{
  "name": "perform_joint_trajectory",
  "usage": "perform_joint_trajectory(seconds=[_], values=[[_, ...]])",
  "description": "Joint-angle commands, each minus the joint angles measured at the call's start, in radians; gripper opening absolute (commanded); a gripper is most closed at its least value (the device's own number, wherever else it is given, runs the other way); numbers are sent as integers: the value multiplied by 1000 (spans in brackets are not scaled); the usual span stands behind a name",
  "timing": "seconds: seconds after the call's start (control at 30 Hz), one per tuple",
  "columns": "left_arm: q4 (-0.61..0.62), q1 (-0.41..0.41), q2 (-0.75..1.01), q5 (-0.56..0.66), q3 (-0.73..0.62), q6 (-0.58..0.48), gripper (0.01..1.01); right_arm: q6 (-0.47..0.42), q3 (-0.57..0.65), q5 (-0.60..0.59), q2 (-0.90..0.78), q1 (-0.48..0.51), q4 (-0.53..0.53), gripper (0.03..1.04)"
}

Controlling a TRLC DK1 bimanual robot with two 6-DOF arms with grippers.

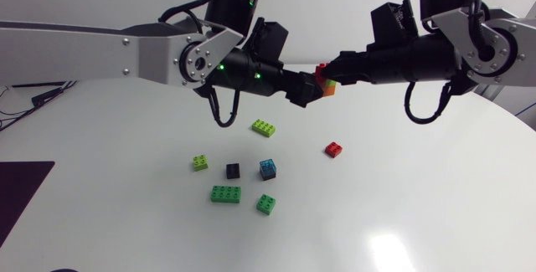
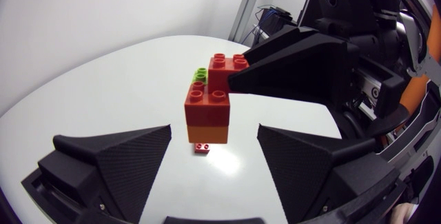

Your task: Separate the duplo bricks

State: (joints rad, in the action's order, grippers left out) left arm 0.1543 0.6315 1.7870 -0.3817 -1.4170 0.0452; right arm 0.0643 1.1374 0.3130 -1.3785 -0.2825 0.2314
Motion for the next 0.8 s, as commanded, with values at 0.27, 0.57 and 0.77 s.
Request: perform_joint_trajectory(seconds=[0.27, 0.57, 0.77], values=[[-67, 39, 29, 44, 41, 35, 782, 32, 18, -5, -8, -9, 3, 303], [-108, 46, 35, 67, 66, 42, 720, 45, 13, -2, 7, -6, 2, 303], [-127, 56, 40, 79, 73, 42, 720, 51, 12, 0, 16, -4, -1, 303]])
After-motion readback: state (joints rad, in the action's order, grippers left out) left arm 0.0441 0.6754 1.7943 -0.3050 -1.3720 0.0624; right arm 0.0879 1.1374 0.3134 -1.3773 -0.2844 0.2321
